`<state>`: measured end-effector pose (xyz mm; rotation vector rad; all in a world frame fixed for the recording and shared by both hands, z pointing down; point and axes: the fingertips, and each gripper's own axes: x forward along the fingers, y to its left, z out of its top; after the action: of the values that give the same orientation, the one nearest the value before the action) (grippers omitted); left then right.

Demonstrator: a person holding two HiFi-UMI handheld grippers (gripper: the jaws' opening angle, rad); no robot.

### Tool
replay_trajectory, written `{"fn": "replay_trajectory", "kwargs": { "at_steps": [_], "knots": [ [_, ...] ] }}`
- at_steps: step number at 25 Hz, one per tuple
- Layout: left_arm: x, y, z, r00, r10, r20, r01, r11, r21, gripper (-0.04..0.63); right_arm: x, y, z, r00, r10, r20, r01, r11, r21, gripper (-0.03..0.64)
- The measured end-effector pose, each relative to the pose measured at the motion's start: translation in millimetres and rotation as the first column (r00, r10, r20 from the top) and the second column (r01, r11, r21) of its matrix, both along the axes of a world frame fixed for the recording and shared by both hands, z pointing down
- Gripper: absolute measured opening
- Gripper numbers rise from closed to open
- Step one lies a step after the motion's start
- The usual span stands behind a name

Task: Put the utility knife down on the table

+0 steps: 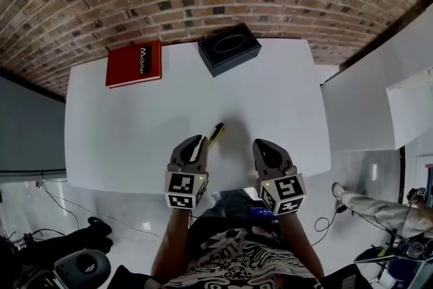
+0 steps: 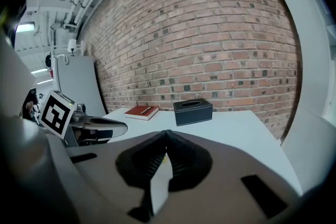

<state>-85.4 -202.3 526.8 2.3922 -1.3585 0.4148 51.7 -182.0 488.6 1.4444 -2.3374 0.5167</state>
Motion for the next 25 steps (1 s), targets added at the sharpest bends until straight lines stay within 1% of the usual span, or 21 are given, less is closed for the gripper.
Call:
{"fn": "replay_trajectory", "kwargs": {
  "at_steps": [1,3,7,10,14,21,25],
  "knots": [
    [-2.3,1.2,-6.6,1.0,-0.012,-0.008,0.012,1.0,0.013,0.032,-2.0,1.3,-5.7,1.0,-0.004,0.001,0.004,1.0,0.015,0.0],
    [-5.8,5.3,-20.2,0.999,-0.027,-0.018,0.028,0.999,0.043,0.02,-5.5,5.2,-15.6,1.0,-0.011,0.006,0.011,0.999,0.043,0.0],
    [-13.7,14.6,-49.4,0.998,-0.038,-0.048,0.043,0.994,0.104,0.017,-12.8,13.7,-34.8,1.0,-0.023,0.011,0.022,0.995,0.097,0.0],
    [-20.2,22.5,-67.4,0.998,-0.039,-0.055,0.046,0.988,0.146,0.015,-18.7,22.2,-48.1,0.999,-0.03,0.021,0.026,0.99,0.139,0.0],
    [-28.0,33.5,-91.2,0.994,-0.04,-0.105,0.06,0.98,0.191,0.015,-25.3,32.1,-57.5,0.999,-0.038,0.03,0.032,0.984,0.177,0.0],
    [-35.6,47.3,-97.8,0.993,-0.059,-0.101,0.078,0.978,0.195,0.015,-26.7,44.7,-66.0,0.998,-0.044,0.035,0.036,0.979,0.202,0.0],
    [-33.3,50.1,-97.6,0.992,-0.056,-0.114,0.077,0.979,0.19,0.015,-23.8,48.1,-68.3,0.999,-0.039,0.034,0.031,0.978,0.207,0.0]
  ]
}}
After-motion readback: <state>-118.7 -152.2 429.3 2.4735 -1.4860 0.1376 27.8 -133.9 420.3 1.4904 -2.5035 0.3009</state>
